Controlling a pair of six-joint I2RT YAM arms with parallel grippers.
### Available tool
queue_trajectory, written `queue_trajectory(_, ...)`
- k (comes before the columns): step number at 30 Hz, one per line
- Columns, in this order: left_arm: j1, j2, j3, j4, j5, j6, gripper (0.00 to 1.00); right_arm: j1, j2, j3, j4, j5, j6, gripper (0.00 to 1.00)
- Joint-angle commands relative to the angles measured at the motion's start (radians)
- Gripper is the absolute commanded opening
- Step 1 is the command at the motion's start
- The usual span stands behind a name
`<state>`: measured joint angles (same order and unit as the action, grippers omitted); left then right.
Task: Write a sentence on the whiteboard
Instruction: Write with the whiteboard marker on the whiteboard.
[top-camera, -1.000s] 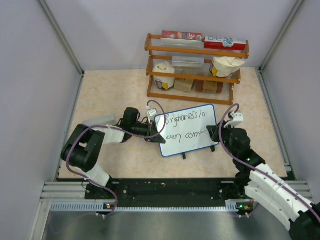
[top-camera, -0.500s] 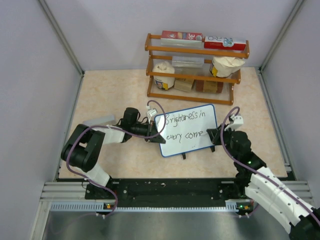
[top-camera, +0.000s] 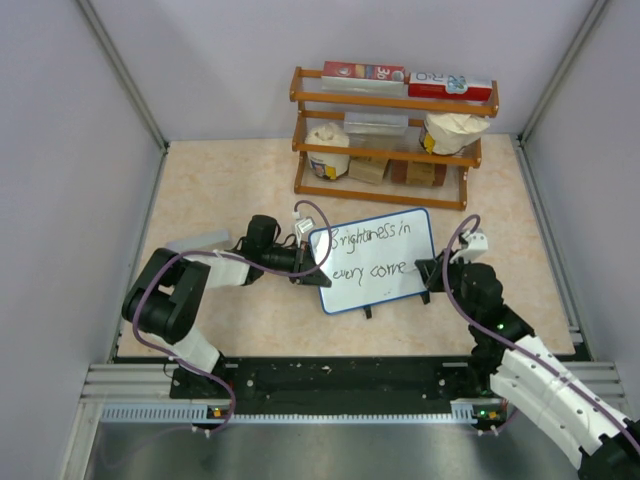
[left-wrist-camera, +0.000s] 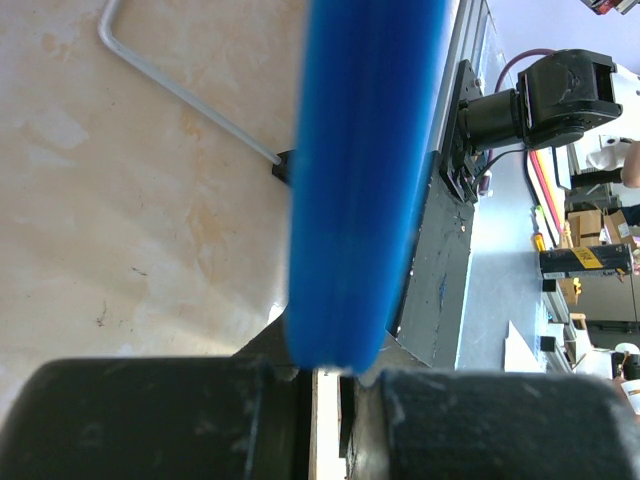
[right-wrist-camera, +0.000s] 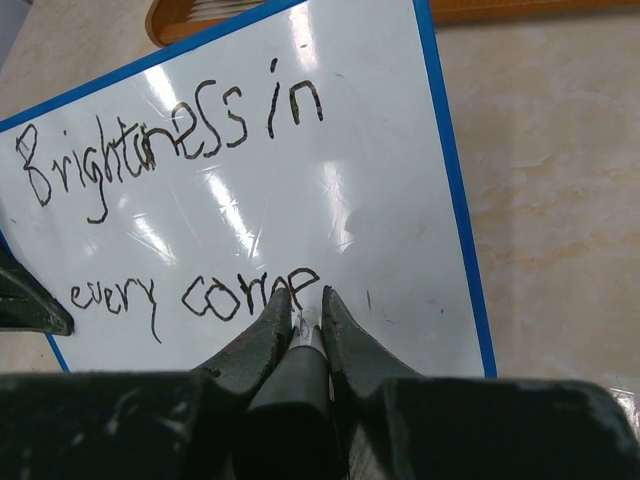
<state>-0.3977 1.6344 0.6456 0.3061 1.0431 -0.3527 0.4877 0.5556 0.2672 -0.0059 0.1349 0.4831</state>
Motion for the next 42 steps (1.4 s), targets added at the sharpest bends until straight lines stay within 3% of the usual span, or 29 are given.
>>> queue_trajectory(1,0.016,0.019,-0.011,-0.019,-0.129,0.014,0.00,-0.009,-0.016,0.001,-0.026,0.049,-0.017,0.00)
queue_trajectory(21,0.016,0.019,-0.011,-0.021,-0.129,0.015,0.00,-0.012,-0.057,0.089,-0.002,0.094,-0.024,0.00)
queue_trajectory(42,0.017,0.016,-0.011,-0.019,-0.127,0.014,0.00,-0.018,0.061,0.079,0.104,0.081,-0.015,0.00)
